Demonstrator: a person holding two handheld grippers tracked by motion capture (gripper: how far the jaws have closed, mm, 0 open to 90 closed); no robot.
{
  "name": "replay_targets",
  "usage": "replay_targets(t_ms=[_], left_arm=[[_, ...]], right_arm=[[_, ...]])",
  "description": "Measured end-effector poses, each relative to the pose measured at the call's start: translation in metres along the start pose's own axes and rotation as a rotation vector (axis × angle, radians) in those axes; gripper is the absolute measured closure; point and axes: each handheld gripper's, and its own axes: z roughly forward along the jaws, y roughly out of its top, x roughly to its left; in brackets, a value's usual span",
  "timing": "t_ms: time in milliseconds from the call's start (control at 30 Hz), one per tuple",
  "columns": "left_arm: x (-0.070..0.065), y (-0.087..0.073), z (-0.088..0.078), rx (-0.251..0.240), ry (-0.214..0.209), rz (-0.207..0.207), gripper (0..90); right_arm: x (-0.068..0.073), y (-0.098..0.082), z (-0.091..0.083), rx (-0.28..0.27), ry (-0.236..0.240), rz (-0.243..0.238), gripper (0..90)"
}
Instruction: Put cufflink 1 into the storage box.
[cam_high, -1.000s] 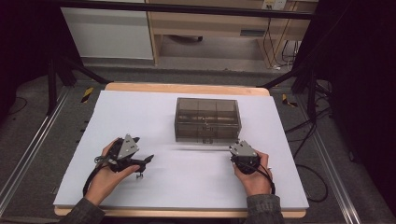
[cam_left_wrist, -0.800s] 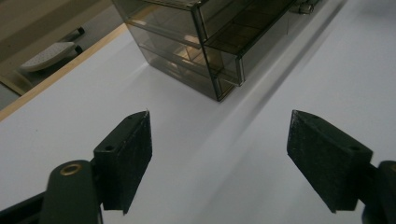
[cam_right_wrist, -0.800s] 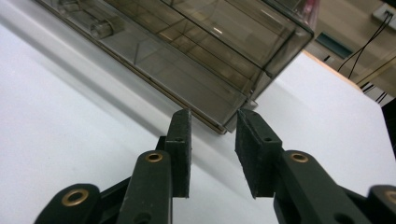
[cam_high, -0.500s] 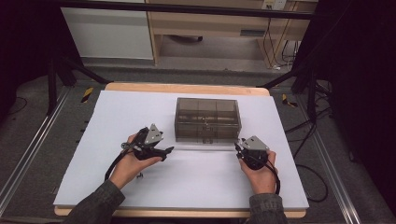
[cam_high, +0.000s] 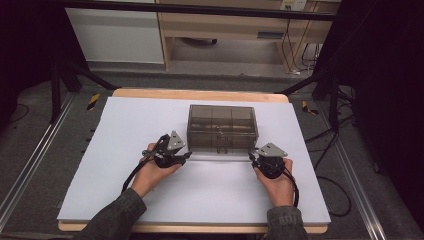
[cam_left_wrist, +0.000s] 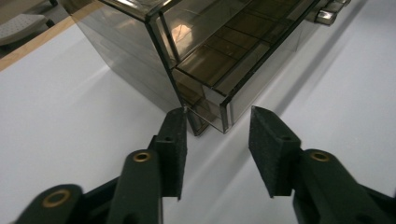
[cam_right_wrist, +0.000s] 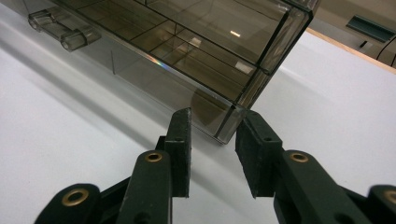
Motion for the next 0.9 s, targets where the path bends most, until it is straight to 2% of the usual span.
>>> replay_targets(t_ms=[167,267,333,567,900], left_arm=[[0.001,0.000,0.004,-0.004,-0.013,-0.015,65.8],[0.000,0.001,0.005,-0.009,-0.023,-0.005,71.2],[-0.001,0.001,0.005,-0.004,-0.013,0.001,73.1],[-0.002,0.001,0.004,0.004,-0.005,-0.003,75.6],[-0.011,-0.004,-0.006,0.006,-0.028,-0.002,78.0]], right_arm=[[0.000,0.000,0.000,0.001,0.000,-0.001,68.6],[0.001,0.000,0.000,0.003,-0.002,-0.010,69.5],[0.001,0.000,0.000,0.004,-0.004,-0.010,69.5],[0.002,0.001,-0.001,0.010,-0.009,-0.013,70.2],[0.009,-0.003,-0.014,0.027,-0.007,-0.010,71.0]])
